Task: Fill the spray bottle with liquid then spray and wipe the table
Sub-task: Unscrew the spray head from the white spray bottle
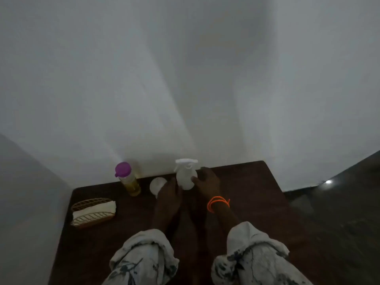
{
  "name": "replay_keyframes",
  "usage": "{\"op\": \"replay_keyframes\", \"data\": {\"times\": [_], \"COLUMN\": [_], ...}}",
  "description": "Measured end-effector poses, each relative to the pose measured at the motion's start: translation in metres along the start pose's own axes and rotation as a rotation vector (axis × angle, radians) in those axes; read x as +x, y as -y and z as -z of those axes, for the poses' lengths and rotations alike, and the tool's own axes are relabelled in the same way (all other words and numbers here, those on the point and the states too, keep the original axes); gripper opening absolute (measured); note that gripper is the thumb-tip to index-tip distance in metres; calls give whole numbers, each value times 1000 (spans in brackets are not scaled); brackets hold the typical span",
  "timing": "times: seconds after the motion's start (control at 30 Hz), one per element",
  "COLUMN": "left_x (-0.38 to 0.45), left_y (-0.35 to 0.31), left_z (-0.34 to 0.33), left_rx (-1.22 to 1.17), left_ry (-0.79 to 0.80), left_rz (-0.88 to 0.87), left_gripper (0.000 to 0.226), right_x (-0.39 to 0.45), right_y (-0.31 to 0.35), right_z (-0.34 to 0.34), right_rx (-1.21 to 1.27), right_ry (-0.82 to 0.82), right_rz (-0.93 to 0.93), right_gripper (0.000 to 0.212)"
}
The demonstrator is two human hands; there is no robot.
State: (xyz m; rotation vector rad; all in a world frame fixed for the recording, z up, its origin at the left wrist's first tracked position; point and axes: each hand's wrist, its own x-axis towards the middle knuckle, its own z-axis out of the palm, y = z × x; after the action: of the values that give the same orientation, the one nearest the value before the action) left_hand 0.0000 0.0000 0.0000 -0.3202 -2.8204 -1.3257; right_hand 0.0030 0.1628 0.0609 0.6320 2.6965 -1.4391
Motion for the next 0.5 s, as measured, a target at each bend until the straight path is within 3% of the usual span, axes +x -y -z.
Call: {"op": "replay_keyframes", "data": {"times": [0.2,0.33,0.5], "left_x": [30,37,38], "left_y": [22,24,36], "left_z": [-34,-42,-54], "left_rx": [14,23,26], "left_ry": [94,79,60], "left_rz": [131,135,110], "left_gripper": [68,75,81], "right_x": [27,33,29], "right_y": [1,-2,-2], "right_z": [-25,-42,-43], "right_rx": [169,180,209], "right_ry": [-75,-113,-158], "right_rz": [45,81,126], "right_gripper": [54,25,19]}}
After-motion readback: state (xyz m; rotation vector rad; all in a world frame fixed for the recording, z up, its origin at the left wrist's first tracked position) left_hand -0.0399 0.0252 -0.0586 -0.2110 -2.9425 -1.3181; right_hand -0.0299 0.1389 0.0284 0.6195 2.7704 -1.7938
